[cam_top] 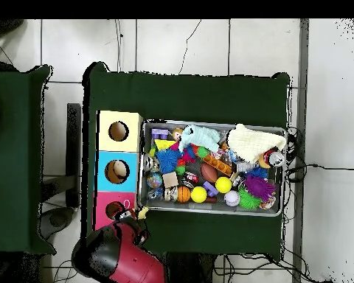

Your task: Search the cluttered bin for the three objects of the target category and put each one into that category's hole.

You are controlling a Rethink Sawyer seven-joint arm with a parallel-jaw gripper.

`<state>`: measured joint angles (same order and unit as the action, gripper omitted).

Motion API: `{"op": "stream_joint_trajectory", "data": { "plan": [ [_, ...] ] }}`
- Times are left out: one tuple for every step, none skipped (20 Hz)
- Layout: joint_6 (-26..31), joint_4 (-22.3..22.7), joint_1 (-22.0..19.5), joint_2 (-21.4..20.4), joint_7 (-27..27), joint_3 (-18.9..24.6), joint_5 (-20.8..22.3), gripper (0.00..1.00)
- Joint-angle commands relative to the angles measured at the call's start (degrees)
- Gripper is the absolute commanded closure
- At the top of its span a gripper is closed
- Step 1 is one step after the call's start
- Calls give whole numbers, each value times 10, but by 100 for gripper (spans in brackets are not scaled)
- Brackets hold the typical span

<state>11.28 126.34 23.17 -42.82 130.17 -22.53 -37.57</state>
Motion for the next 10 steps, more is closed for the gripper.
{"op": "stream_joint_trajectory", "data": {
  "plan": [
    [20,-24,14,24,163,16,-32,100],
    [24,-29,21,27,169,14,-36,100],
    [23,-30,23,28,172,16,-39,100],
    [25,-33,30,30,179,16,-44,100],
    [26,-35,34,32,182,15,-47,100],
    [31,-39,41,34,188,11,-51,100],
    [35,-41,47,36,191,8,-53,100],
    [42,-46,55,38,196,1,-55,100],
    [49,-50,63,40,200,-5,-57,100],
    [56,-54,69,40,205,-9,-60,100]
  ]
}}
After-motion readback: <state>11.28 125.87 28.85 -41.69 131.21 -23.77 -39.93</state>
